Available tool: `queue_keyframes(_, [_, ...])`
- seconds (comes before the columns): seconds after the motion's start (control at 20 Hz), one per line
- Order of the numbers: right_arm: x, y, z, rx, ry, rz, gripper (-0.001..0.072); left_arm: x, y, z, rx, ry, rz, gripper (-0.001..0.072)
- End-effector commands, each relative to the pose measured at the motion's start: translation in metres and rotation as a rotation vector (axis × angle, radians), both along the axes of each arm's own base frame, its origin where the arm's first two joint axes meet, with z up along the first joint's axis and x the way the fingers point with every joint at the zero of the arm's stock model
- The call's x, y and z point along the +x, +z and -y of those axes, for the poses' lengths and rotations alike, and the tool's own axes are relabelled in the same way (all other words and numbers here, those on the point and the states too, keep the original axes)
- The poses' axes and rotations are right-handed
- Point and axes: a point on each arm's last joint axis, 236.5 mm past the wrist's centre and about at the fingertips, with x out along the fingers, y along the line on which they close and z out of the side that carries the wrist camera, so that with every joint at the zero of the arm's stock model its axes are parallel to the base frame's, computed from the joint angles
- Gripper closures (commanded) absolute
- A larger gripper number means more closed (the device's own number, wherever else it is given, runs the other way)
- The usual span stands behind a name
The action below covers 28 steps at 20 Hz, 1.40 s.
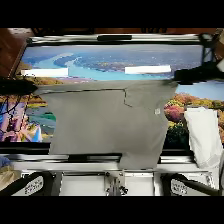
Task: Fold the shirts.
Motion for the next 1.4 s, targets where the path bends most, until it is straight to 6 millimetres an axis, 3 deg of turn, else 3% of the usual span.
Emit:
queue_keyframes(0.0, [0.076,-0.055,-0.013,0.095,-0.145,0.117,0.0624,0.066,-0.069,0.012,-0.049,-0.002,-0.052,0.0671])
queue_keyframes(0.1, [0.092,-0.068,-0.008,0.124,-0.202,0.144,0.0624,0.093,-0.08,0.017,-0.045,-0.003,-0.031,0.0671])
queue_keyframes(0.25, [0.095,-0.098,-0.01,0.129,-0.21,0.1,0.0625,0.12,-0.092,0.015,-0.052,0.042,0.02,0.0671])
queue_keyframes(0.4, [0.093,-0.122,-0.02,0.134,-0.198,0.05,0.0624,0.126,-0.115,0.016,-0.112,0.134,-0.025,0.067])
queue_keyframes(0.55, [0.086,-0.12,-0.022,0.121,-0.18,0.027,0.0624,0.125,-0.13,0.013,-0.11,0.138,-0.053,0.0671])
queue_keyframes(0.7, [0.057,-0.118,-0.014,0.04,-0.138,-0.071,0.0624,0.113,-0.136,0.009,-0.114,0.132,-0.111,0.067])
queue_keyframes(0.9, [-0.001,-0.146,-0.016,0.012,-0.102,-0.335,0.0624,0.071,-0.162,0.025,-0.135,0.067,-0.314,0.067])
queue_keyframes(1.1, [-0.027,-0.17,-0.019,0.038,-0.158,-0.436,0.0624,0.045,-0.189,0.031,-0.158,0.053,-0.461,0.067])
queue_keyframes(1.35, [-0.04,-0.177,-0.019,0.043,-0.179,-0.488,0.0624,0.046,-0.195,0.03,-0.165,0.074,-0.473,0.067])
